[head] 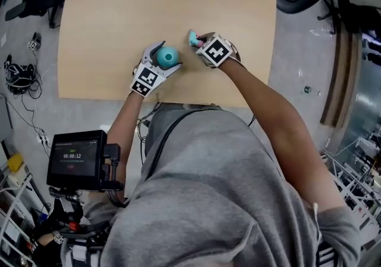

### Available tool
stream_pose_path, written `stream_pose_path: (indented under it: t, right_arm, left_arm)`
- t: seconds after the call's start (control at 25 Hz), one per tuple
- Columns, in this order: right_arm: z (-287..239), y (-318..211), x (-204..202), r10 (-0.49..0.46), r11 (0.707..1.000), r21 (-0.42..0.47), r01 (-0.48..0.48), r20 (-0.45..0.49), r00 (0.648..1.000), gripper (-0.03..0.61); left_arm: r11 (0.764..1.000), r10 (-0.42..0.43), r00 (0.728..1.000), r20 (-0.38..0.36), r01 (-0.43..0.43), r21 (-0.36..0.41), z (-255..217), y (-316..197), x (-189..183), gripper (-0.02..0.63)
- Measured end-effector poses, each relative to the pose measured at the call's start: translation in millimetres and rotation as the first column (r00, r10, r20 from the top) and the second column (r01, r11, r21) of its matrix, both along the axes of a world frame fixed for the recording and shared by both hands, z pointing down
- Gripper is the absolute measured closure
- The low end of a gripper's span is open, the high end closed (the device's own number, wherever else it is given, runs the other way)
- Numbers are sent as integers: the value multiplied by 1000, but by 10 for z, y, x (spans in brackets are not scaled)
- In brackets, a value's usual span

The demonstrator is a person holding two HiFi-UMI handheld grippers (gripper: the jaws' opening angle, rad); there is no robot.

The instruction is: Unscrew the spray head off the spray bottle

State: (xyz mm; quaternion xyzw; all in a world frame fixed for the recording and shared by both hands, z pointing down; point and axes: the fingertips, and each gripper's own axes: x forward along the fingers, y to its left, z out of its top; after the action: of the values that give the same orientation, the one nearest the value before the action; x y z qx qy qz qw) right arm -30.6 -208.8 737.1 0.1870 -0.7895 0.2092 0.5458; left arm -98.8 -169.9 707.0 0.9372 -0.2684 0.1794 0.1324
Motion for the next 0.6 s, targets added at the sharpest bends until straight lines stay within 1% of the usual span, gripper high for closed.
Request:
stream_pose_path:
  t: [0.08,0.2,0.28,0.36,0.48,0.52,0.6]
  right_arm:
    - [60,14,36,21,1000,-24,-21,0,1000,434]
    - [110,22,-8,36,999,-38,-34,47,998,434]
    - [109,-39,-46,32,999,-11,-31,79,996,430]
    - [46,-82,-26,42,999,23,-44,90,995,422]
    - [-358,88,82,86,992,75,-98,149,985,420]
    - [-563,152,135,103,987,102,-123,185,977,420]
    - [-971,197,253,131,970,163,-178,265,955,420]
  left_arm:
    - [1000,6,1000,-8,-6,-8,9,2,-15,209]
    - [1000,15,1000,-2,-15,-18,48,16,-71,186]
    - [1000,10,1000,1,-10,-18,60,9,-155,183]
    - [1000,-11,1000,0,11,-10,-1,30,-265,183]
    - [996,-82,996,-18,82,34,-395,276,-420,183]
    - [991,-118,992,-36,120,56,-599,363,-463,183]
    - [973,-200,975,-98,209,95,-1038,462,-552,184]
